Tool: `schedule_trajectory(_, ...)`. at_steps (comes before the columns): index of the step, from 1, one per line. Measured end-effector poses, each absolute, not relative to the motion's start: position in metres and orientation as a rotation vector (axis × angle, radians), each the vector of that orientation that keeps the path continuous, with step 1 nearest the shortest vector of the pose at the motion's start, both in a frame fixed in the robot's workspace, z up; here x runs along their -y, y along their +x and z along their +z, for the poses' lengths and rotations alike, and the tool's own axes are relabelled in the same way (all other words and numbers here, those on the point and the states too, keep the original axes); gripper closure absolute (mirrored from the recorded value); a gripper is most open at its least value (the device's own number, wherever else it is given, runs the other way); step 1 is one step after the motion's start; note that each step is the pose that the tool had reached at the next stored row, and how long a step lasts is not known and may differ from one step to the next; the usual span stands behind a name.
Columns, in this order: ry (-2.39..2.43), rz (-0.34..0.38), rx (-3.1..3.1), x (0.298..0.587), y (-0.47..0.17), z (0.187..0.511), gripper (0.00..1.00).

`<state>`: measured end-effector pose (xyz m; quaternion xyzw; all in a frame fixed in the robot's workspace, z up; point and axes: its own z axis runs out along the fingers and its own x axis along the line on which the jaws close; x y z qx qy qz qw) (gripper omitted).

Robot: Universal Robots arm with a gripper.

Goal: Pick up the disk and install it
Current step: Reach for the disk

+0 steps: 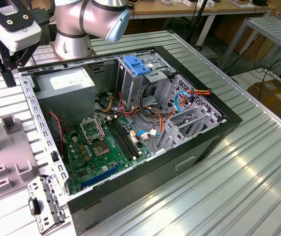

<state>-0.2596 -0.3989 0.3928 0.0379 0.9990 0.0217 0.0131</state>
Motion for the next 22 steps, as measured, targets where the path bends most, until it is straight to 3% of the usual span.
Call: schedule_trajectory(22, 0.118, 0.068, -3.113, 0.399, -0.285, 0.393, 0.89)
